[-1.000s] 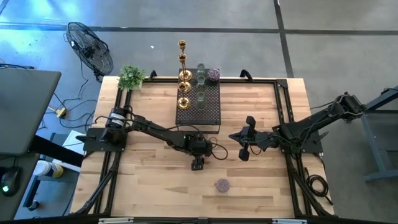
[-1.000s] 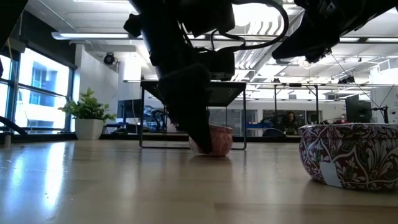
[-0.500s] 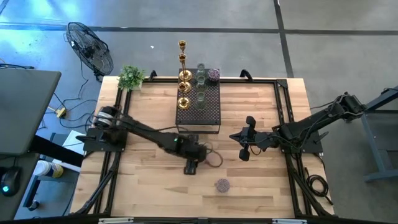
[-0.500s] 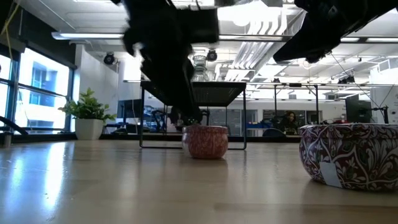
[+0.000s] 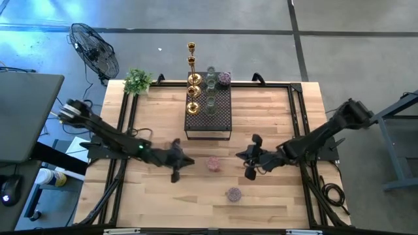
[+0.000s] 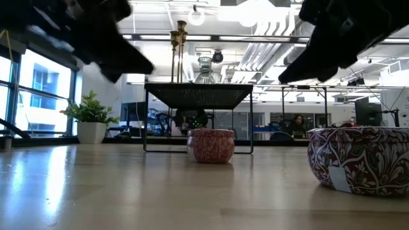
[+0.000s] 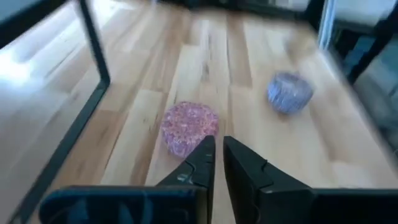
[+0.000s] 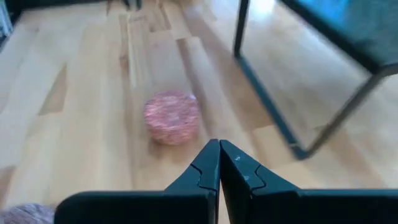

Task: Pick & Place candle stick holders
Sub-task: Put the pink and white candle on the shelf aligned with the black and red candle

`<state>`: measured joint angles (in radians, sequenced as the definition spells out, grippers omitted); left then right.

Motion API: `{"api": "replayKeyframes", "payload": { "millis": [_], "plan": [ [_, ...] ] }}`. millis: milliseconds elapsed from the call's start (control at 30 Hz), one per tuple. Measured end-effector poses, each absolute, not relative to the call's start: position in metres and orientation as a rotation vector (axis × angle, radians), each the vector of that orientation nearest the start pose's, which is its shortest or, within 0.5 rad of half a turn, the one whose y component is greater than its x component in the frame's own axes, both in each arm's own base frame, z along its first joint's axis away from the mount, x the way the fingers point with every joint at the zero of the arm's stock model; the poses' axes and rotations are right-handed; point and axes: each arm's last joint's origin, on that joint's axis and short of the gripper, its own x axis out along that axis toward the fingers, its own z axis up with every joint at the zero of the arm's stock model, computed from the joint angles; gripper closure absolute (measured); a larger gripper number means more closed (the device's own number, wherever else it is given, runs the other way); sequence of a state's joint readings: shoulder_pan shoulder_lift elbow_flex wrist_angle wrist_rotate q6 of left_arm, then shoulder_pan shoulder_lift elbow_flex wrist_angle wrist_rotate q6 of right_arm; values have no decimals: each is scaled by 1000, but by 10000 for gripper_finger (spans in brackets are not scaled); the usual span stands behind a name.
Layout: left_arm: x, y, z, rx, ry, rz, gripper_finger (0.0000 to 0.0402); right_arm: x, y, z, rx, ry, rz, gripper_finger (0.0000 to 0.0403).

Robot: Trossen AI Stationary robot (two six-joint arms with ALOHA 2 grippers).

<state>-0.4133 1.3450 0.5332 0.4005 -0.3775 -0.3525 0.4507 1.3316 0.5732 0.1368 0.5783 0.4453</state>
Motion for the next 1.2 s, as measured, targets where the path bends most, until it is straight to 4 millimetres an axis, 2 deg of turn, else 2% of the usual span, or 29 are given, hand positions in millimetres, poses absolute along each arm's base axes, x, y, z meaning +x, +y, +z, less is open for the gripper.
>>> {"api": "replayKeyframes", "payload": {
  "millis": [67, 167, 300, 433, 567, 633, 733, 833, 933, 1200],
  "plan": [
    [229, -88, 180, -253, 344, 40, 369, 237, 101, 174, 175, 493, -240, 402],
    [218, -82, 174, -239, 332, 85, 369, 243, 108, 163, 232, 492, -245, 396],
    [212, -79, 167, -207, 324, 101, 369, 252, 115, 150, 280, 481, -233, 354],
    [210, -78, 163, -196, 334, 112, 369, 273, 128, 151, 272, 504, -186, 273],
    [208, -76, 159, -186, 344, 129, 369, 300, 142, 158, 182, 556, -170, 170],
    [207, -76, 157, -181, 352, 135, 369, 311, 144, 161, 149, 605, -200, 124],
    [205, -75, 155, -179, 357, 136, 369, 328, 141, 162, 126, 666, -239, 75],
    [204, -75, 153, -175, 364, 137, 369, 342, 137, 158, 97, 697, -237, 55],
    [204, -75, 153, -177, 368, 139, 369, 353, 132, 157, 80, 703, -222, 54],
    [204, -75, 153, -177, 368, 139, 369, 359, 113, 151, 68, 718, -234, 53]
  ]
}}
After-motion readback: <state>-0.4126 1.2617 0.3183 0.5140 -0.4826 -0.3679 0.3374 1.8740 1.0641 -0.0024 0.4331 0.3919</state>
